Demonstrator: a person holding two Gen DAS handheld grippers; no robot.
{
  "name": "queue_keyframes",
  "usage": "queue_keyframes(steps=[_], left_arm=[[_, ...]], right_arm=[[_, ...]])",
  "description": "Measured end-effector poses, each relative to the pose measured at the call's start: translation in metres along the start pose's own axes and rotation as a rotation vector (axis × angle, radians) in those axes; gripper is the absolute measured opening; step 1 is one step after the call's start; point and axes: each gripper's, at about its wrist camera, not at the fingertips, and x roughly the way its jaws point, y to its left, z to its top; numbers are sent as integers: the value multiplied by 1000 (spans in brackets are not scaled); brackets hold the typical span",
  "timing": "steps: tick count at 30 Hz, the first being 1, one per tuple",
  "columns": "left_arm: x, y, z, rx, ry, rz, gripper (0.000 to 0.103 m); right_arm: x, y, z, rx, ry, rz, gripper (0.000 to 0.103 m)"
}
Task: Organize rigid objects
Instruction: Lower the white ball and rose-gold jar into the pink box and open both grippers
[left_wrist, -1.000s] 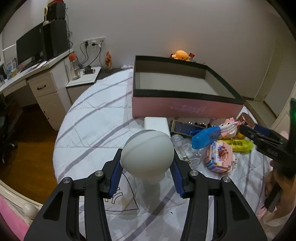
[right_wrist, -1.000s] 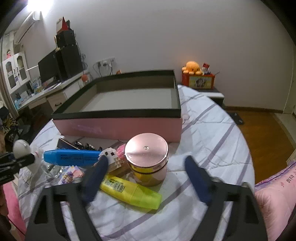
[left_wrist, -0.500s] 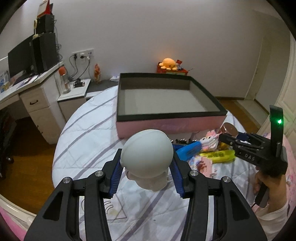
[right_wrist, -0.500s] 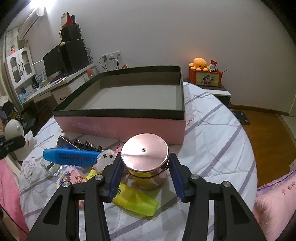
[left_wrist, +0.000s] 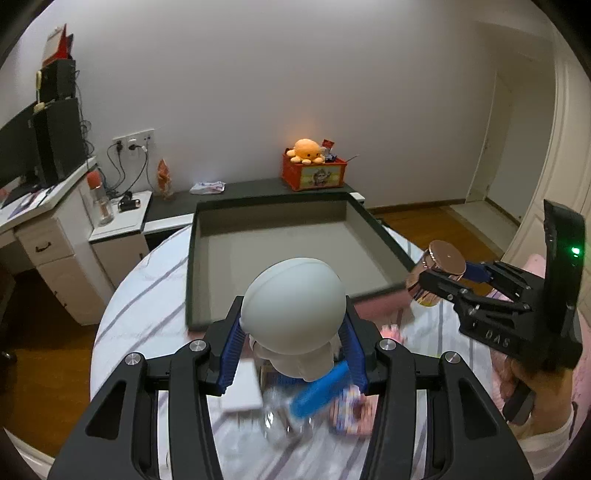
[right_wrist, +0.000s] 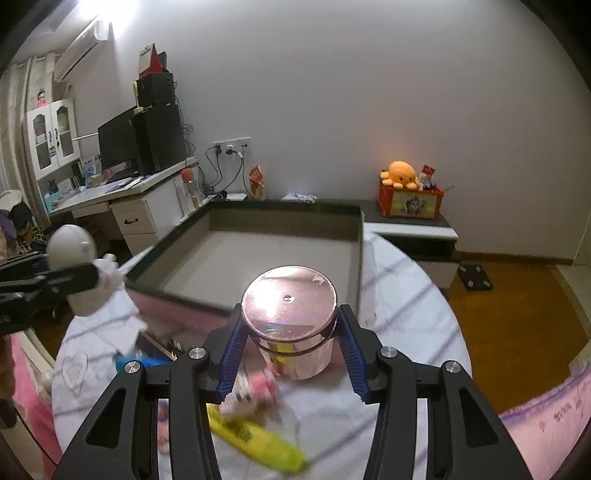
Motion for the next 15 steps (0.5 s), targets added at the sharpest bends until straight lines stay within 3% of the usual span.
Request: queue_keyframes(steps=[8, 15], left_arm=[[57, 20, 35, -43, 56, -11, 49], [103, 38, 25, -62, 170, 51, 49]], right_arm=[[59, 15, 32, 11, 75, 69, 50], [112, 30, 27, 15, 203, 105, 50]])
